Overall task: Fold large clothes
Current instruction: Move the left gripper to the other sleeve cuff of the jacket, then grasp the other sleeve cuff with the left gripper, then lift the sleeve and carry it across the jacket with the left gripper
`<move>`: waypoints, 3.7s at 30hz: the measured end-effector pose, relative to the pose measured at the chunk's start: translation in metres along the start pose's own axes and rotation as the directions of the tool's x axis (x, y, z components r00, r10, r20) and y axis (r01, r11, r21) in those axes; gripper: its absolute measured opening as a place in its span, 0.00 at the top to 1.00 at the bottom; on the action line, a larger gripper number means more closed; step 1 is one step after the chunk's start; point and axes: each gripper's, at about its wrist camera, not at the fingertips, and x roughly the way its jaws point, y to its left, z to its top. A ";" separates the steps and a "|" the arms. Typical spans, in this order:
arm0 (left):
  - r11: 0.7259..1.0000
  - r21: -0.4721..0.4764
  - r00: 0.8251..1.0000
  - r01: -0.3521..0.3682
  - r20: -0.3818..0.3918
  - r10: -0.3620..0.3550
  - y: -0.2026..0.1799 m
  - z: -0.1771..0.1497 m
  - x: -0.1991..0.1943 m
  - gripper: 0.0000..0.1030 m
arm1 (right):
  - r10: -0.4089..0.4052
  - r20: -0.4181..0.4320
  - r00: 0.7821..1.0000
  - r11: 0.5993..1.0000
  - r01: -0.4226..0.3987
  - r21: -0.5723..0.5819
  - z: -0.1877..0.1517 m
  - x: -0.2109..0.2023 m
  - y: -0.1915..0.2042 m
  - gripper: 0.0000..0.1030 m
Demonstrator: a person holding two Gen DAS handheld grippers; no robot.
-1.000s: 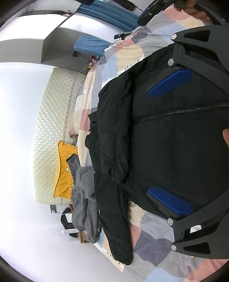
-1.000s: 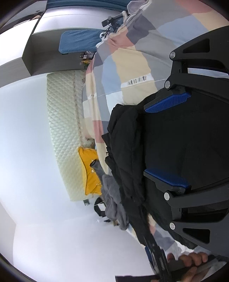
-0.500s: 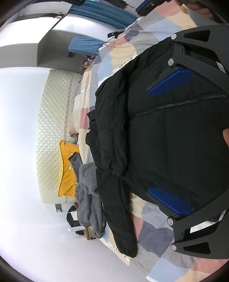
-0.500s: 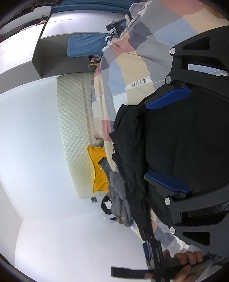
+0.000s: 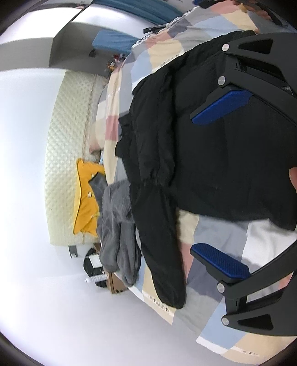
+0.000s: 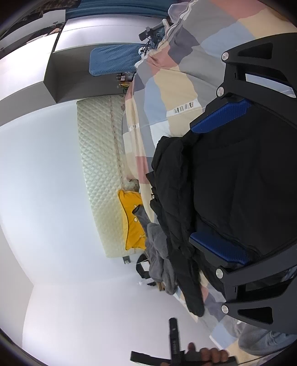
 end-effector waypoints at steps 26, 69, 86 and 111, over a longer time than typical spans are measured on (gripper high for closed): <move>0.980 -0.196 0.998 -0.035 -0.059 0.024 0.200 0.023 0.104 0.00 | -0.089 -0.027 0.996 0.991 0.086 -0.098 -0.002 0.019 0.030 0.06; 0.636 -0.769 0.996 -0.069 -0.084 0.007 0.422 -0.055 0.309 0.49 | -0.142 -0.203 0.969 0.987 0.124 -0.101 -0.021 0.094 0.087 0.06; 0.725 -0.685 0.988 -0.065 0.059 0.144 0.385 0.043 0.213 0.97 | -0.111 -0.155 0.982 0.992 0.101 -0.072 -0.011 0.068 0.076 0.06; 0.909 -0.413 0.959 0.051 0.273 0.070 0.198 0.191 0.075 0.97 | 0.054 0.016 0.998 0.988 -0.051 -0.149 0.070 0.055 0.036 0.00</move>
